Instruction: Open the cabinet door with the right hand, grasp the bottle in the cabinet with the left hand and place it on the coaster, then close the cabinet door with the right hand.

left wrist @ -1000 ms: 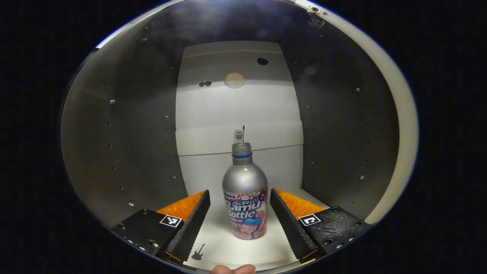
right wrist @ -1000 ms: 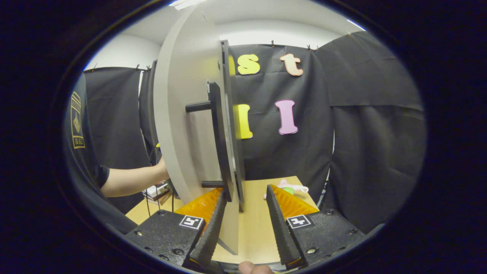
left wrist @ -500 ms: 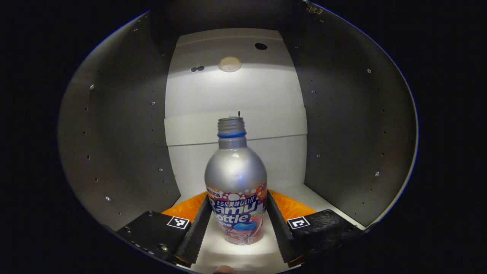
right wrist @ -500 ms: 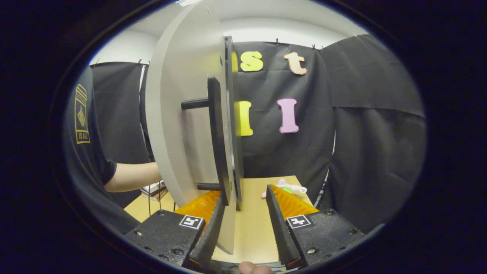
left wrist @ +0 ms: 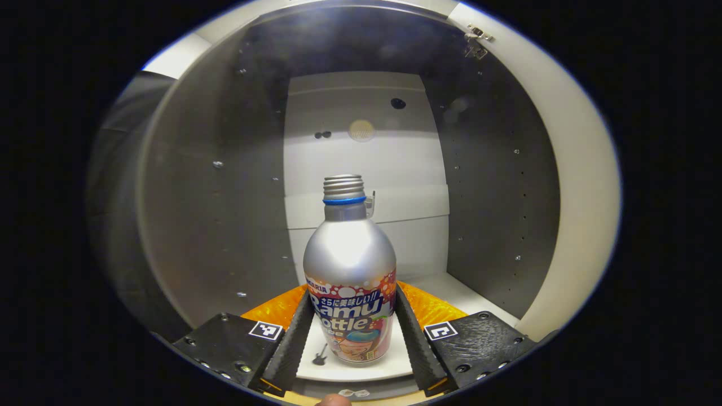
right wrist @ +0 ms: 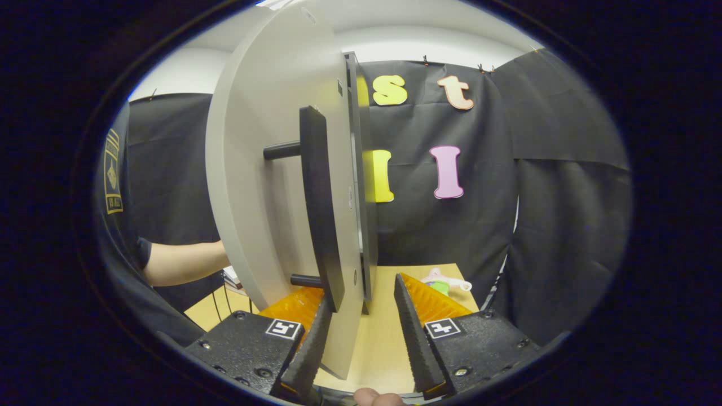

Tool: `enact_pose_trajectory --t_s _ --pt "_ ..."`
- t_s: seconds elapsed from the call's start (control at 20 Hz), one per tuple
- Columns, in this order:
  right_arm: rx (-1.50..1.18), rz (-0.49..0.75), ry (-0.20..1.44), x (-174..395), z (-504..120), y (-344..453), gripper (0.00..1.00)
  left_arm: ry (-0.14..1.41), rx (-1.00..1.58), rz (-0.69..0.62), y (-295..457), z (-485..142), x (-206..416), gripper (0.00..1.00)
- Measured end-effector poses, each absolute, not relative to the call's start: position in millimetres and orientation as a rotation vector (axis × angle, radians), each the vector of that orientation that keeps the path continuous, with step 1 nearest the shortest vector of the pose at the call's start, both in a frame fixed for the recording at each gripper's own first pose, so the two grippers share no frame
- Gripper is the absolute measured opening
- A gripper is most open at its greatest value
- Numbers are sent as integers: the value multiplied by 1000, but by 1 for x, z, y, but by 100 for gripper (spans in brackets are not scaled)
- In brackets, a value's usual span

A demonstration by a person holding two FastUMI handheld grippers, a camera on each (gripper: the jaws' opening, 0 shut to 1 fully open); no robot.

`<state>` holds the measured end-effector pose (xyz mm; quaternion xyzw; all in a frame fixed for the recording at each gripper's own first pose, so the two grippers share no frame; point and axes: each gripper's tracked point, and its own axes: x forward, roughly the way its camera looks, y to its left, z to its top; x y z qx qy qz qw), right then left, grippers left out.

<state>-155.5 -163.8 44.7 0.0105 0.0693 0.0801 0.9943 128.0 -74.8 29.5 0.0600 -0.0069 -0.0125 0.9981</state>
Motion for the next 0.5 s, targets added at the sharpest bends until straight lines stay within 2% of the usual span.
enact_pose_trajectory --t_s 0.05,0.1,0.2,0.35,0.5 --pt "39 175 135 -155 45 -164 66 -19 126 -20 -68 25 116 76" --pt "56 191 133 -154 44 -163 65 -20 135 -11 -60 21 102 87" --pt "81 205 136 -154 42 -164 65 -26 158 6 -45 15 78 76" --pt "71 165 136 -153 42 -167 64 -26 157 -12 -34 5 41 76" --pt "25 76 129 -153 45 -171 64 -13 159 -39 -21 -13 9 76"
